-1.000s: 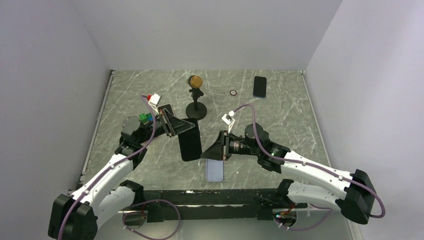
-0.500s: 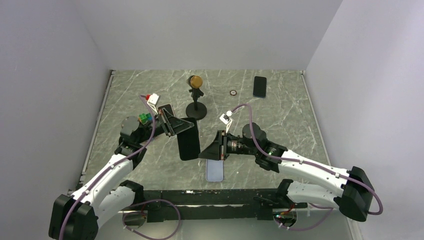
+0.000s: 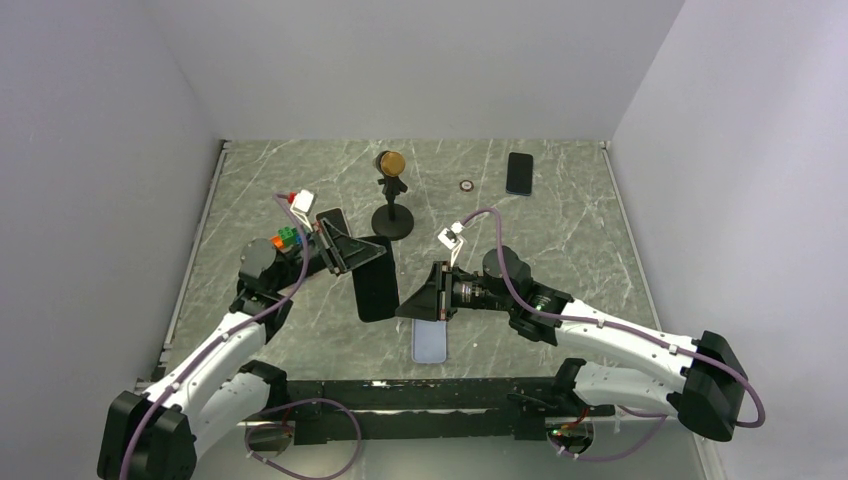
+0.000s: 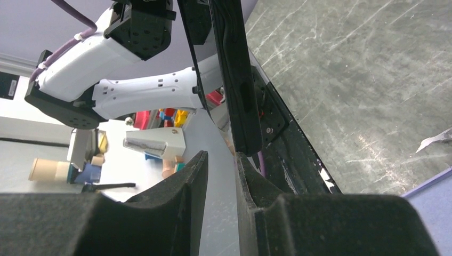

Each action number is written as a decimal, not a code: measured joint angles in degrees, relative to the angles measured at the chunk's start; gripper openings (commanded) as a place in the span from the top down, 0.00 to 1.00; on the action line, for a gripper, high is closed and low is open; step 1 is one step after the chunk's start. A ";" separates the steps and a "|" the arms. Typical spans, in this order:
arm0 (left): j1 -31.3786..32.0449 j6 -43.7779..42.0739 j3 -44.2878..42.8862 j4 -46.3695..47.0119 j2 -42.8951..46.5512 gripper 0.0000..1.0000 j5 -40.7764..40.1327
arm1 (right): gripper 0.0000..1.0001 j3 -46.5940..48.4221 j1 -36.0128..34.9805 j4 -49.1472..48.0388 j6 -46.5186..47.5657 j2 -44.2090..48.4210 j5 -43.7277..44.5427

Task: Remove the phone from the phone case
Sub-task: Remove the phone case from the phone.

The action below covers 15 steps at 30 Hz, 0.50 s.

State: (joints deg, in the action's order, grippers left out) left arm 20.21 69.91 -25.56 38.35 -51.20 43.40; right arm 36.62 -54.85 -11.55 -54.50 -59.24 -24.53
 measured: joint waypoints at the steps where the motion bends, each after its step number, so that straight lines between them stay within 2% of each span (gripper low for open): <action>1: 0.00 0.00 0.07 0.00 0.20 1.00 -0.17 | 0.71 0.00 -0.02 -0.09 -0.09 0.02 0.00; 15: -0.07 3.26 3.06 3.08 2.34 1.00 -3.30 | 0.70 -1.33 -0.68 -3.58 -1.95 0.11 0.42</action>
State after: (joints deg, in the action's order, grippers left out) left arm 20.14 73.17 -22.50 41.43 -48.86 40.10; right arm 35.29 -55.53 -15.14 -56.45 -59.13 -24.12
